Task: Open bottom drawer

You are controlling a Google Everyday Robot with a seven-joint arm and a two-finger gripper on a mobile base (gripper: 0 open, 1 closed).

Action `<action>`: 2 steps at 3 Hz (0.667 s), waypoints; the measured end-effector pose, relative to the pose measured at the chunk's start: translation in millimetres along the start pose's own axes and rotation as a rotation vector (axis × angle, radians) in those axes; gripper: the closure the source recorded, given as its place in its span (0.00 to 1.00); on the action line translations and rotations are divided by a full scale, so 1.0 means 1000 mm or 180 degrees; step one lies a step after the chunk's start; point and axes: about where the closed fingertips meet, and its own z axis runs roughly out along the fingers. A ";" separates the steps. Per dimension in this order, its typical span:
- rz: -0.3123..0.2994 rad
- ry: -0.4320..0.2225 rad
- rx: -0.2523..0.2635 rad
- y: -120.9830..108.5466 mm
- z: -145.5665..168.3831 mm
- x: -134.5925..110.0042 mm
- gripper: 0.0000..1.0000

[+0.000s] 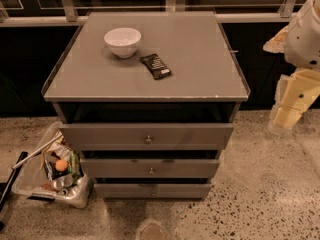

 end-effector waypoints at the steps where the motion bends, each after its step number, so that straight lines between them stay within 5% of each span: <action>1: 0.0000 0.0000 0.0000 0.000 0.000 0.000 0.00; 2: -0.0038 -0.0031 -0.0021 0.004 0.004 -0.004 0.00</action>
Offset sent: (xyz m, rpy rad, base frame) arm -0.0038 0.0094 -0.0150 0.0151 0.0293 0.0335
